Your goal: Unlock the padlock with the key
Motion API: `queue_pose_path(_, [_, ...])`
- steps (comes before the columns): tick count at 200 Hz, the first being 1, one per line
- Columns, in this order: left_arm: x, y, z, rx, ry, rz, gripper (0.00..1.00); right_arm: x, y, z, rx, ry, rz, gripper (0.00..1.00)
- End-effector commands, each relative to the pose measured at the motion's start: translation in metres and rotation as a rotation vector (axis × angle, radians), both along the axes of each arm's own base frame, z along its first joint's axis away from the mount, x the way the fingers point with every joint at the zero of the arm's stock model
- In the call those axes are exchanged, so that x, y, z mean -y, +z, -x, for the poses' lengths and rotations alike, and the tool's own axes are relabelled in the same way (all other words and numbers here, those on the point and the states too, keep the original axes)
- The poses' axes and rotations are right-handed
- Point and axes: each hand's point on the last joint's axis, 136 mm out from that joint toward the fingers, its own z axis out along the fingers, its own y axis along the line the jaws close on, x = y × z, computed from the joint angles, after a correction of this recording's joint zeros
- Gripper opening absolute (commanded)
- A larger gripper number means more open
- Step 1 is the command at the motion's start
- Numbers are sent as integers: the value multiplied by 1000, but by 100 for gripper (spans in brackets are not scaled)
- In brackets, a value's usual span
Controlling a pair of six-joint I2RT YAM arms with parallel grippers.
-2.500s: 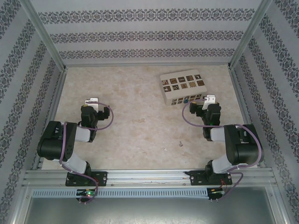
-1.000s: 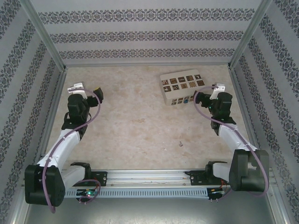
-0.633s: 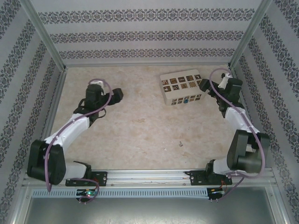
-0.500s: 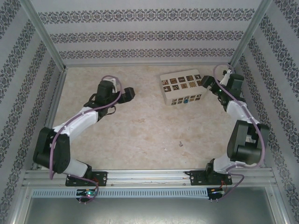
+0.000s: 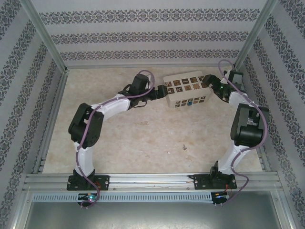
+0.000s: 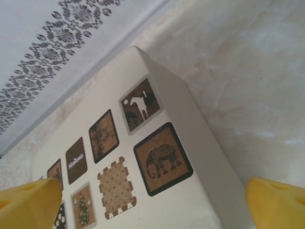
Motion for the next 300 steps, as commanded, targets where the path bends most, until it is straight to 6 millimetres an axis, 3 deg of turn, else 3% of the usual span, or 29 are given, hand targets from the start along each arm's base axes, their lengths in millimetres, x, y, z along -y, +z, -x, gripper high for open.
queue_pose_path(1, [30, -4, 3, -54, -58, 31, 99, -11, 0, -6, -17, 29, -20, 99])
queue_pose_path(64, [63, -29, -6, -120, -116, 40, 99, -35, -6, -5, -20, 129, -59, 98])
queue_pose_path(96, [68, -28, -6, -117, -130, 42, 99, -51, -3, 3, -13, 191, -95, 98])
queue_pose_path(140, [63, -11, -2, -58, -132, 37, 99, -80, 4, 23, 12, 296, -134, 98])
queue_pose_path(179, [52, 2, 5, -36, -134, 28, 99, -107, 11, 44, 31, 384, -165, 99])
queue_pose_path(215, [36, -3, 20, -76, -117, 22, 99, -137, 15, 68, 32, 463, -192, 98])
queue_pose_path(251, [8, -6, 34, -76, -69, -7, 99, -169, 10, 96, 15, 514, -178, 98])
queue_pose_path(300, [-30, -7, 37, -80, 9, -23, 99, -204, 9, 129, 11, 537, -144, 98])
